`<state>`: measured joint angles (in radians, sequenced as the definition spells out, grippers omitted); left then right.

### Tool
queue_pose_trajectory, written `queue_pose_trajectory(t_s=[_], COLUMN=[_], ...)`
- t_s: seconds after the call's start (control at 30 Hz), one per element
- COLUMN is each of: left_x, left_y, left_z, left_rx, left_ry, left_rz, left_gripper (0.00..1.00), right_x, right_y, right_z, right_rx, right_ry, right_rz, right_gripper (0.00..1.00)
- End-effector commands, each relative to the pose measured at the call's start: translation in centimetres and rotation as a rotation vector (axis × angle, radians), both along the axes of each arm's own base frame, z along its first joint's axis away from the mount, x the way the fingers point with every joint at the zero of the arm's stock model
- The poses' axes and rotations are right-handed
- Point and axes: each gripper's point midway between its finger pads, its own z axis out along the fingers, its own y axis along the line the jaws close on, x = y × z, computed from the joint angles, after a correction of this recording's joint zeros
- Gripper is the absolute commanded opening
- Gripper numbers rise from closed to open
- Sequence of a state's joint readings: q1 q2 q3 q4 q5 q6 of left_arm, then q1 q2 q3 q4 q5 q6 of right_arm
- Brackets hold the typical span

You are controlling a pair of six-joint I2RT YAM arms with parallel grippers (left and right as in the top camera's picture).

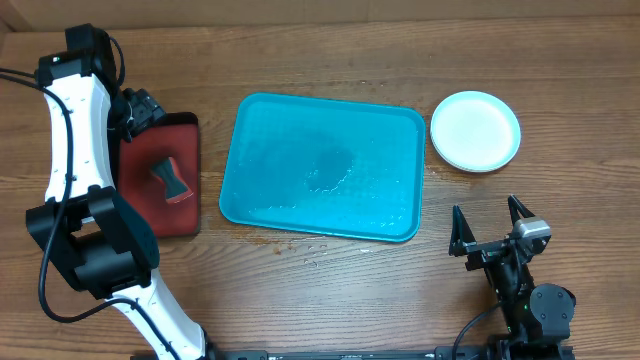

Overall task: Clean dirty plates on tray and stack at the side
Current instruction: 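Drop the sponge onto the red tray with the left gripper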

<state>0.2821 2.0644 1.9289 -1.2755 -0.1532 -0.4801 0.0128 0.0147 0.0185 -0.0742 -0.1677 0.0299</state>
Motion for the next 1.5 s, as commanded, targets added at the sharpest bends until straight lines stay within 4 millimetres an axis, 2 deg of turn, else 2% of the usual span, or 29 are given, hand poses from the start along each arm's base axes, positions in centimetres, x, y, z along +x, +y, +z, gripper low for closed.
queue_pose_trajectory(t_s=[0.0, 1.27, 1.47], left_x=[0.12, 0.05, -0.46], left_y=[0.05, 0.21, -0.09], left_z=[0.9, 0.76, 1.68], left_rx=[0.008, 0.014, 0.006], left_ry=[-0.025, -0.018, -0.026], left_rz=[0.014, 0.015, 0.015], left_gripper=[1.0, 1.0, 1.0], right_x=[0.05, 0.05, 0.05], right_y=[-0.35, -0.35, -0.35], right_z=[-0.11, -0.11, -0.11], right_rx=[-0.005, -0.005, -0.005], right_ry=[-0.008, -0.008, -0.008], right_rz=[-0.017, -0.017, -0.017], right_gripper=[1.0, 1.0, 1.0])
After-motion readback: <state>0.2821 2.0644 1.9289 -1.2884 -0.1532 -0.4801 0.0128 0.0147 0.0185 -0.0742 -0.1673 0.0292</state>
